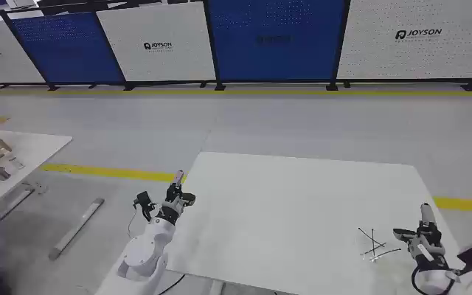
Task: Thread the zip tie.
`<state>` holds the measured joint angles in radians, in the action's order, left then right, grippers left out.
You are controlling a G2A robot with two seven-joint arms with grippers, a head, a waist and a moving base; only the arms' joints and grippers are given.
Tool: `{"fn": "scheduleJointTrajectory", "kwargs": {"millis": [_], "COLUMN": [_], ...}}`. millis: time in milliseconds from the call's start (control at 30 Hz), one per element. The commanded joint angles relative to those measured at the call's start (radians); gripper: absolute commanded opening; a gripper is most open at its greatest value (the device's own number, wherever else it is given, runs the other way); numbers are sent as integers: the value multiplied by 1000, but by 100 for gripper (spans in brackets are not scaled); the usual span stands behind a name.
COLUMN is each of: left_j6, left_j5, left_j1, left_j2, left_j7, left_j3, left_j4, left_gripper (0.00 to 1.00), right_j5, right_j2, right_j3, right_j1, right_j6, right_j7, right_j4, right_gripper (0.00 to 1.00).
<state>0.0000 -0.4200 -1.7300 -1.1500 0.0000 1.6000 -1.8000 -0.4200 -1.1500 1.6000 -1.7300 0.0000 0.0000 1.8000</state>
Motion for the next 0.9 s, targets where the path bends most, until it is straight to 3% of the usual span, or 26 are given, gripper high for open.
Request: {"fn": "scheduleJointTrajectory", "kwargs": {"millis": [0,167,367,800,867], "left_j6": [0,0,0,0,0], "left_j5": [0,0,0,0,0], "left_j1": [0,0,0,0,0], "left_j2": [0,0,0,0,0], "left_j7": [0,0,0,0,0], "left_j3": [0,0,0,0,0], "left_j4": [0,0,0,0,0], "left_gripper": [100,100,100,100,100], "right_j5": [38,51,114,105,93], "right_j2": [3,14,41,44,50], "right_j3": [12,75,167,186,209], "right_j1": [7,3,10,24,45], "right_j6": [-8,19,59,63,74], "right_j7": [9,166,480,495,564], "right_j4": [6,6,-36,-59,-89], "right_gripper": [100,100,100,100,100]}}
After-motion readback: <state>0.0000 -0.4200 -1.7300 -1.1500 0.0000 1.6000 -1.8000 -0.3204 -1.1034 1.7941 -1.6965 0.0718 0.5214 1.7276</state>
